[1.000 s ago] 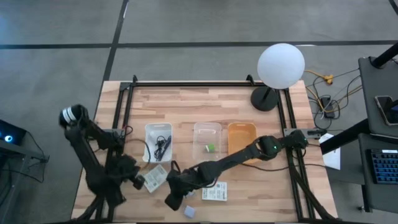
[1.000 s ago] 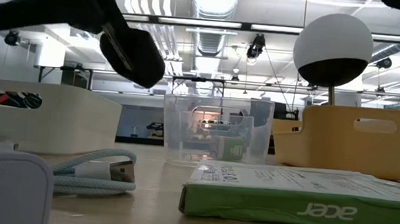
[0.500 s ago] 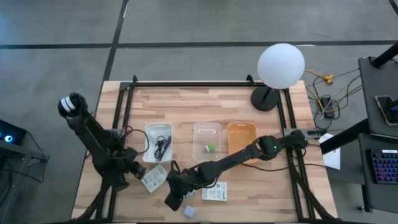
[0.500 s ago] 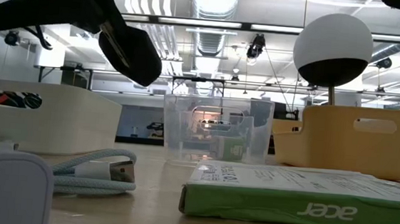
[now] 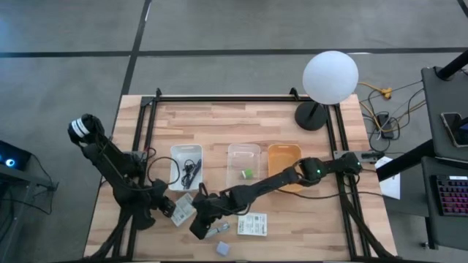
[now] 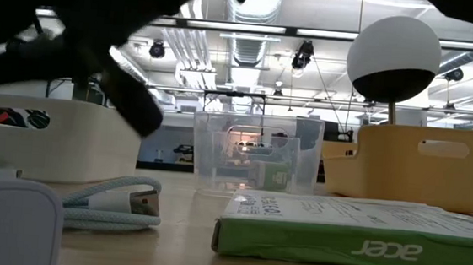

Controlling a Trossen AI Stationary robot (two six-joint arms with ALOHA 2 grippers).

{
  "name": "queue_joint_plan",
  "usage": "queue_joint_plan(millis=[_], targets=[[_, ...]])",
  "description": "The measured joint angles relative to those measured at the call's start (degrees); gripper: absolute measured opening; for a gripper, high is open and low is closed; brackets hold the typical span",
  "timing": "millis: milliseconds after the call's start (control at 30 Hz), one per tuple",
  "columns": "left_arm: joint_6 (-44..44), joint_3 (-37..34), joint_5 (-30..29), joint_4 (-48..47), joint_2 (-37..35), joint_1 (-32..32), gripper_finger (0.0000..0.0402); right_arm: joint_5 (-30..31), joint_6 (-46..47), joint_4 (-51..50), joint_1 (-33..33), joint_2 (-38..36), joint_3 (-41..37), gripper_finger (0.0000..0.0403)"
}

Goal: Pick and place items into bin
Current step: Put the left card reader box into the yellow bin

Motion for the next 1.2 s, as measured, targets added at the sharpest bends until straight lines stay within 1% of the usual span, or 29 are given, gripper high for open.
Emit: queue_joint_plan(millis=[233,267,333,433,700,733,800,900,1033,1200], targets=[[0.5,0.0,0.1,10.8,5.0,0.3,0.0001,-1.1,0.6,1.0,-1.1,2.2,-0.1,0.0008],[0.5,0.0,-0.1,12.9,5.7,0.3,0.0001,-1.1,0.6,1.1,-1.2,2.4,-0.1,0.0008],[1.0,-0.1,-1.2,14.4,6.8,0.4,0.0001,-1.4,0.6,1.2,-1.6,3.0,0.0,0.0008],[1.0,0.6,-1.9,14.4,7.6,1.0,0.0002,-1.6,0.8,1.0,-2.0,4.2,0.0,0.0008],[2.0,0.5,-2.3,14.7,7.4,1.3,0.0002,-1.5,2.1,-1.3,-2.1,4.5,0.2,0.0008],[2.0,0.6,-3.0,15.1,7.2,1.4,0.0002,-1.7,2.2,-2.0,-2.1,4.5,0.2,0.0008],[2.1,1.3,-6.7,16.5,6.9,1.6,0.0002,-1.5,2.3,-4.0,-2.1,4.5,0.1,0.0008],[3.6,1.5,-9.3,14.6,6.0,2.3,0.0002,-1.5,2.4,-4.7,-2.2,4.6,-0.2,0.0008],[5.8,1.6,-9.3,16.5,6.1,3.9,0.0002,-1.3,2.4,-4.3,-2.2,4.6,-0.2,0.0008],[6.8,1.7,-9.0,17.3,5.4,4.3,0.0002,-1.3,2.4,-4.3,-2.2,4.6,0.0,0.0008]])
